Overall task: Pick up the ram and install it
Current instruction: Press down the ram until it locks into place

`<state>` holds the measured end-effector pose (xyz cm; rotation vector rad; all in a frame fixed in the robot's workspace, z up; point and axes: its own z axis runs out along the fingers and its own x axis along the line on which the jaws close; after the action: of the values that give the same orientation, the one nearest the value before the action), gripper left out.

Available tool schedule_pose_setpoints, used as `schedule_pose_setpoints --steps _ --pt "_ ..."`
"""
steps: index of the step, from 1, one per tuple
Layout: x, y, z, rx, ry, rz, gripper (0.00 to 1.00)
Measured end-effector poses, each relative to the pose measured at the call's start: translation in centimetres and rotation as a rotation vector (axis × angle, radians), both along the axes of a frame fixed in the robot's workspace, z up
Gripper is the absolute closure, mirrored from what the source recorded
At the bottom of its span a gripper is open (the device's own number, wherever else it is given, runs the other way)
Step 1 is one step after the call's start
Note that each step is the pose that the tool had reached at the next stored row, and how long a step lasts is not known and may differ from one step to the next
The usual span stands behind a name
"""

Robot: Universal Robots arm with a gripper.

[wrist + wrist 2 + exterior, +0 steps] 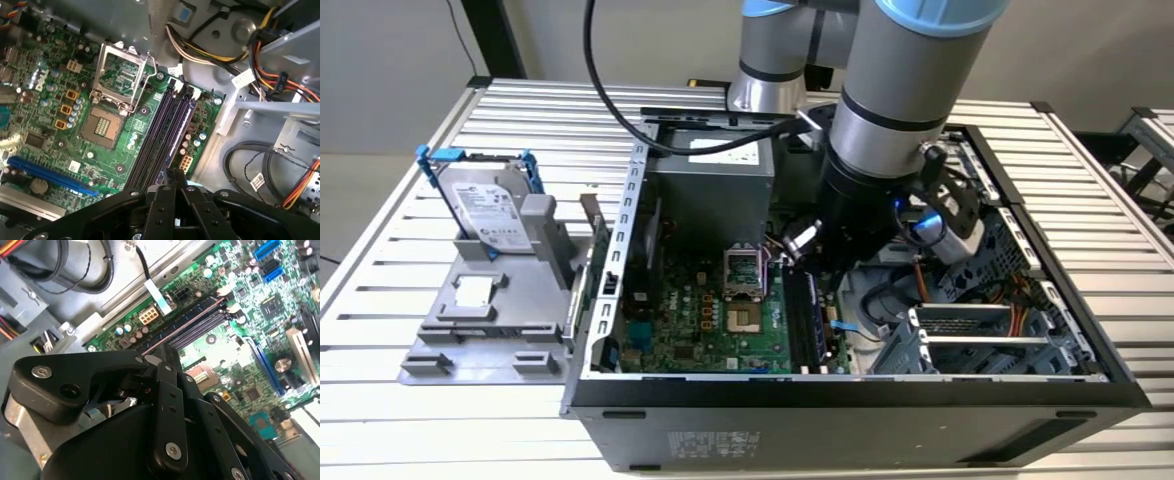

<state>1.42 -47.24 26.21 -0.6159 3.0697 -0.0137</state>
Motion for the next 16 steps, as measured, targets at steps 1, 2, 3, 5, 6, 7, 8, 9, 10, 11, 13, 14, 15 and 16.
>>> schedule_pose_setpoints --steps 1,2,3,5,6,7,8,9,10,11,13,14,15,16 --pt "0.0 0.0 0.0 0.0013 0.0001 0.014 1.0" --pt "-0.01 0.0 0.0 0.0031 0.0001 0.028 1.0" --pt "0.0 0.0 0.0 0.0052 0.0002 0.042 1.0" --pt "0.0 0.01 0.0 0.0088 0.0002 0.07 1.0" --pt "0.0 0.01 -0.01 0.0098 0.0002 0.085 1.0" --pt "0.01 0.01 -0.01 0.0102 0.0003 0.103 1.0" --pt "0.0 0.01 -0.01 0.0104 0.0004 0.122 1.0" --pt "0.0 0.01 0.0 0.0105 0.0006 0.14 1.0" --pt "0.0 0.01 0.0 0.0107 0.0006 0.158 1.0" --pt "0.0 0.01 0.0 0.0108 0.0007 0.176 1.0" --pt "0.0 0.01 0.0 0.011 0.0009 0.212 1.0" --pt "0.0 0.01 0.0 0.011 0.001 0.23 1.0" --pt "0.0 0.01 -0.01 0.011 0.0011 0.248 1.0" --pt "0.0 0.01 -0.01 0.011 0.001 0.266 1.0"
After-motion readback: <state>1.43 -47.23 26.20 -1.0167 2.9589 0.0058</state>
